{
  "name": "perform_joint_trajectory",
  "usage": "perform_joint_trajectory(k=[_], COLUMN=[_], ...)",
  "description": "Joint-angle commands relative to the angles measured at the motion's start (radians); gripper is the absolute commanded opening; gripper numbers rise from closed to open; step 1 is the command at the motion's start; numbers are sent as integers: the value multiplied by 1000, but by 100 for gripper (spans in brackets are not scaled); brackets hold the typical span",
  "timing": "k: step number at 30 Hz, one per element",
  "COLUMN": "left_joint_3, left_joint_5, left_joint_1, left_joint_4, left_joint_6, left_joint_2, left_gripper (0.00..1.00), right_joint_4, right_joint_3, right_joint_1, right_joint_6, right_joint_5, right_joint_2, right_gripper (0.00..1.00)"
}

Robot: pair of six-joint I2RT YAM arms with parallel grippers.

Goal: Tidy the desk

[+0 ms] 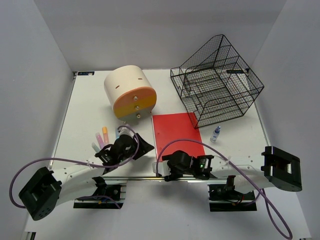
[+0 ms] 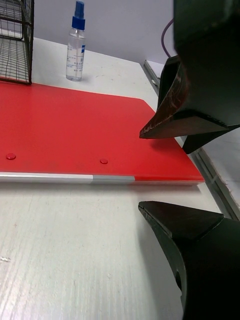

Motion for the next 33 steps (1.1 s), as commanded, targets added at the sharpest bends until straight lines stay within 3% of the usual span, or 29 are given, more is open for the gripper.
perform_joint_trajectory(k=[1,12,22,33], left_joint_3=[-8,-32,-35,-37], left_joint_5=[-20,-32,-32,-32], left_joint_1=[-4,-4,-4,-4], left_joint_4=[-32,-61,-61,-67], left_joint_6=[-11,-21,-23,-26], left_joint_2=[-34,-92,-108,-129], left_gripper=[63,63,63,63], right_joint_4=[63,108,231,306], right_joint_3=[-9,-26,-61,-98], right_joint_1=[25,106,177,206], right_joint_6=[22,28,-37,-102], right_joint_5=[36,133,318,398], right_joint_2=[13,51,117,160], right_gripper=[67,57,52,38])
